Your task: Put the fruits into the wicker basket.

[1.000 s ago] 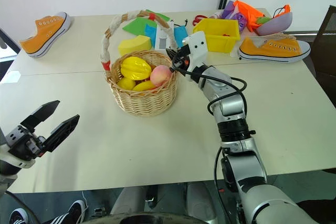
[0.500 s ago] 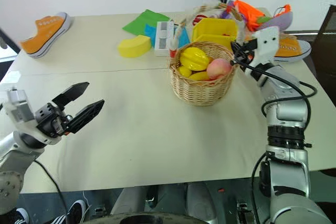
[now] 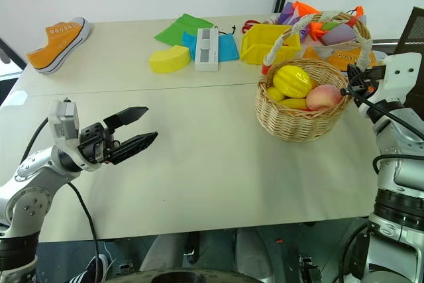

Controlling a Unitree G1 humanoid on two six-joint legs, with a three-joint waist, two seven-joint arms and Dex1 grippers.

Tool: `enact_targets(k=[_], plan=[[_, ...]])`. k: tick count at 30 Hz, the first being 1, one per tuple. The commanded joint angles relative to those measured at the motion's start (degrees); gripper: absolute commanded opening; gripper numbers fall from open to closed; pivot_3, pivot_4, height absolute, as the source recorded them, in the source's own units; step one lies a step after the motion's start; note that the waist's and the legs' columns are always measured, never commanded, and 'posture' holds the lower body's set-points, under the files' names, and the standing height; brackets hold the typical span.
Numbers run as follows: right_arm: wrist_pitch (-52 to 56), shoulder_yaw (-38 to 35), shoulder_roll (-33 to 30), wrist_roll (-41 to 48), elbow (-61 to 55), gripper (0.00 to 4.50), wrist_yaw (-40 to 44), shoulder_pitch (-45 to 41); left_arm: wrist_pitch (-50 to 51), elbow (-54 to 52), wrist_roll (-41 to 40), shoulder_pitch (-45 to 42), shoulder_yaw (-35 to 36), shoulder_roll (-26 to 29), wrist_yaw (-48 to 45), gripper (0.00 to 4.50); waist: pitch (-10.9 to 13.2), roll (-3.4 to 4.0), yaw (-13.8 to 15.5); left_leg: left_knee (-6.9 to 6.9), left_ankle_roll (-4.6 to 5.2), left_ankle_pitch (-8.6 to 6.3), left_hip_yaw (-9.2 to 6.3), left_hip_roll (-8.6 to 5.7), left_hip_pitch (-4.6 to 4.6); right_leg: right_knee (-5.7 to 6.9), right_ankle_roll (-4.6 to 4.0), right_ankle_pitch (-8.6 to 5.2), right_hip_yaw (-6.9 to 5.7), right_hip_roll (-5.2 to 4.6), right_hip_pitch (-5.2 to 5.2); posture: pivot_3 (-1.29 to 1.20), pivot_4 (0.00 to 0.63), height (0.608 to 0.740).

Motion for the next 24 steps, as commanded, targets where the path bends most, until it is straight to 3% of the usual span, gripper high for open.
enact_targets(k=[1, 9, 15, 20, 24], plan=[[-3.5, 0.6, 0.1, -1.0, -2.5, 0.51, -0.6, -0.1, -0.9, -0.6, 1.0, -0.3, 0.2, 0.3, -1.2, 4.5, 0.0, 0.0, 0.0, 0.02, 0.0, 0.0, 0.0, 0.0, 0.0, 0.0, 0.0, 0.0, 0.0, 0.0, 0.0, 0.0, 0.15, 0.74], [-3.6, -0.2, -0.4, -1.0, -2.6, 4.44, -1.4, 1.3, -2.5, -0.6, 3.5, 0.6, 0.0, -1.4, -0.8, 4.5, 0.0, 0.0, 0.2, 0.02, 0.0, 0.0, 0.0, 0.0, -0.01, 0.0, 0.0, 0.0, 0.0, -0.01, 0.01, 0.0, 0.15, 0.74], [-3.0, -5.6, 3.7, 1.9, -12.4, 4.48, -7.1, 6.6, -3.1, 0.2, 4.8, 0.5, -0.5, -2.8, -1.1, 4.5, 0.0, 0.01, 0.3, 0.01, 0.0, 0.0, 0.0, 0.0, -0.02, 0.0, 0.0, 0.0, 0.0, -0.03, -0.01, 0.0, 0.15, 0.74], [-1.5, -10.1, 9.9, 4.6, -28.4, 4.48, -12.1, 16.5, -3.9, 1.3, 5.4, 0.5, -0.4, -3.2, -1.3, 4.5, 0.0, 0.0, 0.3, -0.04, -0.01, 0.0, -0.02, 0.03, -0.02, 0.0, 0.0, 0.0, -0.01, -0.02, -0.02, 0.0, 0.15, 0.74], [-3.0, -7.8, 15.3, 8.1, -36.3, 4.48, -12.6, 21.3, -4.5, 1.8, 5.9, 0.5, -0.4, -3.7, -1.1, 4.5, 0.0, 0.01, 0.0, -0.01, -0.01, 0.0, -0.02, 0.03, 0.0, 0.0, 0.0, 0.0, 0.01, -0.02, 0.0, 0.0, 0.15, 0.74]])
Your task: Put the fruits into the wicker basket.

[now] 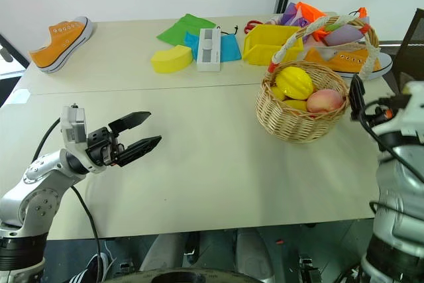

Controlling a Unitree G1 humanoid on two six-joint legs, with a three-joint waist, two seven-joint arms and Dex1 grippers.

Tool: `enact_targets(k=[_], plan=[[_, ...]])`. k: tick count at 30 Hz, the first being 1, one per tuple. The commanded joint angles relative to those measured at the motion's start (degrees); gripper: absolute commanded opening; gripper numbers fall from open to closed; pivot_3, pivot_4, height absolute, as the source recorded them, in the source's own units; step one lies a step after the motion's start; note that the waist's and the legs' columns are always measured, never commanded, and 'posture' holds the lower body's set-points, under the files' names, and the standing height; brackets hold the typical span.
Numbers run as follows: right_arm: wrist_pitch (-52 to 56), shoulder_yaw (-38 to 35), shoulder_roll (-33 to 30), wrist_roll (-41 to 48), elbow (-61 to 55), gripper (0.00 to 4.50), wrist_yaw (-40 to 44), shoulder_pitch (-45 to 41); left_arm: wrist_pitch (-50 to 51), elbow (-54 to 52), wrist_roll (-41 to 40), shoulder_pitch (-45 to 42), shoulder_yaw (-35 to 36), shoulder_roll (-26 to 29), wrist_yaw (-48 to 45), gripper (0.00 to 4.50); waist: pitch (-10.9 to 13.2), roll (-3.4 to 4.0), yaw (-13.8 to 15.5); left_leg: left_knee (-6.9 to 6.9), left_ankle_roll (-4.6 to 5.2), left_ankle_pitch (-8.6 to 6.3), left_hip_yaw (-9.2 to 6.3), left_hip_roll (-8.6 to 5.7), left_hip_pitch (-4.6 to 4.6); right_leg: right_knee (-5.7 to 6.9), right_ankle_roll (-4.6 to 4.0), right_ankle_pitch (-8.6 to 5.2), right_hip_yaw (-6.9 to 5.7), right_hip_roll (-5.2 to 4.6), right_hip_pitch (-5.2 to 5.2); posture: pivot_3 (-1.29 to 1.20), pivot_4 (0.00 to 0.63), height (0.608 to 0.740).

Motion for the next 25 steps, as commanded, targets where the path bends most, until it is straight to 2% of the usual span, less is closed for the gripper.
enact_targets(k=[1, 4, 8, 11, 13, 17, 22, 25], plan=[[-2.0, 3.2, 2.6, 3.1, -8.1, 4.48, 1.0, 2.3, -2.1, -0.2, 0.9, 0.1, 1.1, -0.4, -0.1, 4.5, 0.0, 0.02, -0.3, 0.01, 0.0, 0.0, 0.0, 0.0, 0.03, 0.01, -0.01, 0.0, 0.02, 0.0, 0.02, 0.0, 0.15, 0.74], [-0.3, 10.4, 2.3, 6.2, -11.2, 4.48, 5.3, 3.8, -3.6, 0.8, 2.0, 0.2, 2.0, -0.8, 0.9, 4.5, 0.0, 0.03, -0.3, 0.01, 0.0, 0.0, 0.0, 0.01, 0.07, 0.01, -0.04, -0.01, 0.03, 0.0, 0.03, 0.0, 0.15, 0.74], [6.7, 23.6, -6.5, 9.7, -11.5, 4.48, 16.8, 1.2, -7.5, 4.6, 7.7, 0.6, 4.0, -1.9, 6.7, 4.5, 0.0, 0.0, -0.2, 0.01, 0.0, 0.0, 0.0, 0.02, 0.05, 0.02, -0.05, -0.02, 0.02, 0.0, 0.0, 0.0, 0.15, 0.74], [7.5, 27.3, -9.6, 11.2, -8.8, 4.48, 21.8, -2.7, -10.4, 6.0, 11.8, 1.1, 5.5, -2.8, 11.0, 4.5, 0.0, -0.04, 0.1, 0.02, 0.0, 0.0, 0.0, 0.03, 0.04, 0.01, -0.08, -0.04, 0.02, -0.01, -0.01, 0.0, 0.15, 0.74], [7.3, 30.1, -10.4, 10.5, -5.2, 4.48, 24.9, -5.8, -11.1, 6.9, 13.3, 1.4, 7.3, -3.3, 14.3, 4.5, 0.0, -0.12, 0.1, 0.02, 0.0, -0.01, -0.01, 0.03, 0.01, -0.05, -0.06, -0.03, 0.01, -0.02, 0.0, 0.0, 0.15, 0.74], [1.8, 38.6, -11.0, 2.7, 5.4, 4.48, 31.4, -12.1, -14.1, 7.4, 16.7, 4.5, 12.0, -4.5, 20.4, 4.5, 0.0, -0.22, -0.1, 0.01, 0.0, -0.01, -0.01, 0.02, 0.01, -0.11, -0.07, -0.02, 0.01, -0.04, 0.0, 0.0, 0.15, 0.74], [-2.5, 41.0, -8.2, -0.2, 12.1, 4.48, 33.5, -15.4, -15.2, 5.4, 17.9, 7.3, 15.5, -6.2, 25.9, 4.5, 0.0, -0.22, 0.1, -0.07, -0.01, -0.01, 0.0, 0.03, -0.04, -0.11, -0.04, -0.01, 0.0, -0.05, -0.11, 0.0, 0.15, 0.74], [-3.7, 41.5, -7.2, -0.6, 14.8, 4.48, 35.3, -17.2, -13.2, 4.8, 17.5, 9.1, 16.7, -5.4, 26.6, 4.5, -0.1, -0.23, 0.1, -0.05, -0.03, -0.02, 0.0, 0.02, -0.05, -0.11, -0.03, 0.0, 0.0, -0.07, -0.09, 0.0, 0.15, 0.74]])
